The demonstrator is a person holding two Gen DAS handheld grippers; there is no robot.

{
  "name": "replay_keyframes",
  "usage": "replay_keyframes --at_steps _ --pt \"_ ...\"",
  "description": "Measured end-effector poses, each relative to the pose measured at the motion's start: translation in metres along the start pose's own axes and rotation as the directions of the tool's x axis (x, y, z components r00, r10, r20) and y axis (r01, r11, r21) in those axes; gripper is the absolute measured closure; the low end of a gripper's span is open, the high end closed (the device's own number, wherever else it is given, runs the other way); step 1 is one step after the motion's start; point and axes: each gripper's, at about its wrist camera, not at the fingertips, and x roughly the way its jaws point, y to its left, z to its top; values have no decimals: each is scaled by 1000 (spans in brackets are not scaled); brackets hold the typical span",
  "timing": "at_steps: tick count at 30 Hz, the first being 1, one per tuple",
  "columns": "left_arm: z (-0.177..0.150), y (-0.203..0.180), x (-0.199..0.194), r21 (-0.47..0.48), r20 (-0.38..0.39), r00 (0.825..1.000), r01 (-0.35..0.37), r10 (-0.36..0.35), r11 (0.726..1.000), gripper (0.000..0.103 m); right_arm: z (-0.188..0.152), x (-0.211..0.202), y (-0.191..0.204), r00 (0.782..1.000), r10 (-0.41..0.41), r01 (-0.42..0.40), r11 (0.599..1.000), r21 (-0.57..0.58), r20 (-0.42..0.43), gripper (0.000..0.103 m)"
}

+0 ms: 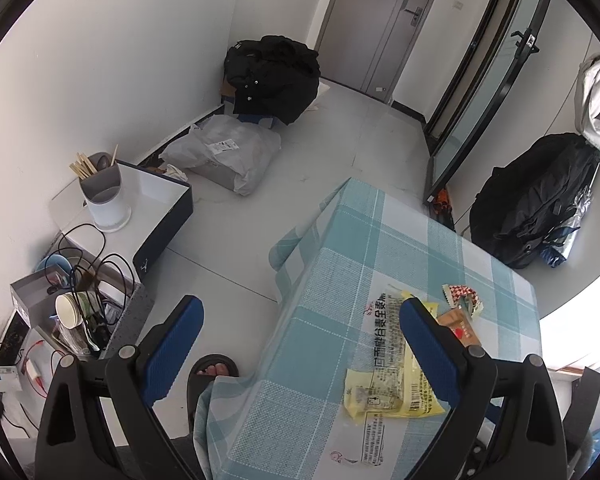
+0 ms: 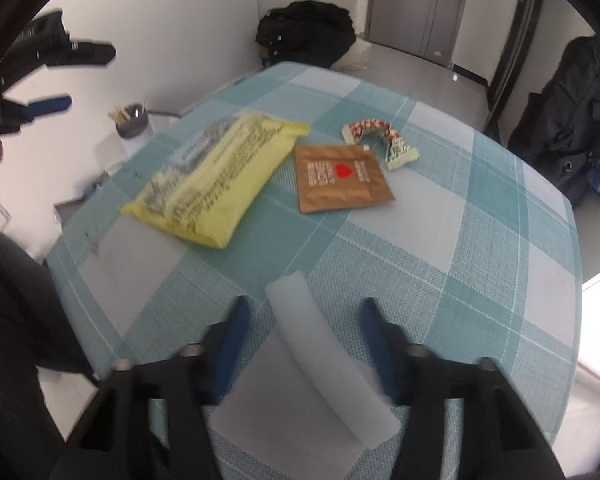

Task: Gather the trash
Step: 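Grasp the yellow snack bag with the left gripper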

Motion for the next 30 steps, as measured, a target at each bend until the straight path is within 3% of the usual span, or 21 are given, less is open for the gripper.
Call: replay_keyframes --at_steps 1,3,7,13,20,23,26,27,30 --pt "0 0 1 -2 -3 1000 1 -1 1000 6 0 0 1 1000 6 -6 1000 -10 -3 69" --pt "0 0 1 -6 -5 1000 3 -3 1000 6 0 -1 0 1000 17 -17 1000 -16 -9 77" --pt "0 -1 1 1 3 1000 -4 4 1000 6 1 -4 -2 1000 12 -12 1000 -21 -13 86" --pt "-3 -4 6 26 -16 1000 -13 13 1000 6 1 -12 -27 999 54 -54 994 96 3 87" --pt "-7 -11 16 54 -96 993 75 -70 996 6 -3 -28 -64 987 140 -155 955 252 75 87" --pt "-8 -22 28 62 -186 972 156 -142 986 6 -9 -32 -76 978 172 -199 934 297 115 87" --pt "-8 -39 45 42 -314 917 274 -248 961 6 -13 -36 -85 966 204 -247 908 338 158 87" --pt "-9 -46 50 51 -342 908 274 -241 961 6 -14 -37 -88 963 208 -257 902 347 171 87" --pt "-11 -68 64 133 -388 908 224 -158 965 6 -15 -39 -97 952 225 -290 883 369 208 87"
